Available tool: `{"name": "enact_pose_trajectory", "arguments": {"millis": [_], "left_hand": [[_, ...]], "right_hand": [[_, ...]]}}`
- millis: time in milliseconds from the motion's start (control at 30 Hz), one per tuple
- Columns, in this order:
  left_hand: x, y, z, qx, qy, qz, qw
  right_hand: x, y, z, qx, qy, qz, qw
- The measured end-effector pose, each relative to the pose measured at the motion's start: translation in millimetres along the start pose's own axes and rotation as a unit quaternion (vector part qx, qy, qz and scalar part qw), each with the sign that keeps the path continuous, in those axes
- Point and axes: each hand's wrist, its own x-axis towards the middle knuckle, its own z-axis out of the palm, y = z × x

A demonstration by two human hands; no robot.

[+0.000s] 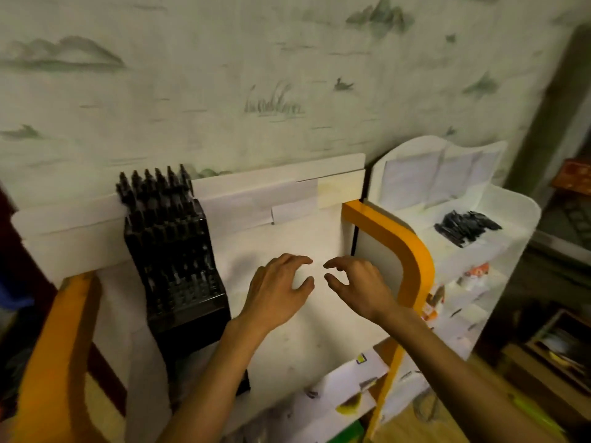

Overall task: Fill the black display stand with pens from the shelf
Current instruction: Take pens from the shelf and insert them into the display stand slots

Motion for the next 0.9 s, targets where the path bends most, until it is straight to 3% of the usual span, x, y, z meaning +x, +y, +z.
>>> {"name": "enact_pose_trajectory", "arguments": {"millis": [533, 900], "left_hand": [[89, 233, 202, -0.004, -0.025, 0.052, 0.998], [175, 295, 310, 0.030, -0.057, 0.014, 0.998]], "right_hand": [[-75, 282, -137, -0.007, 0.019, 0.057, 0.998], [-52, 431, -160, -0.007, 0.006, 0.082, 0.997]]}}
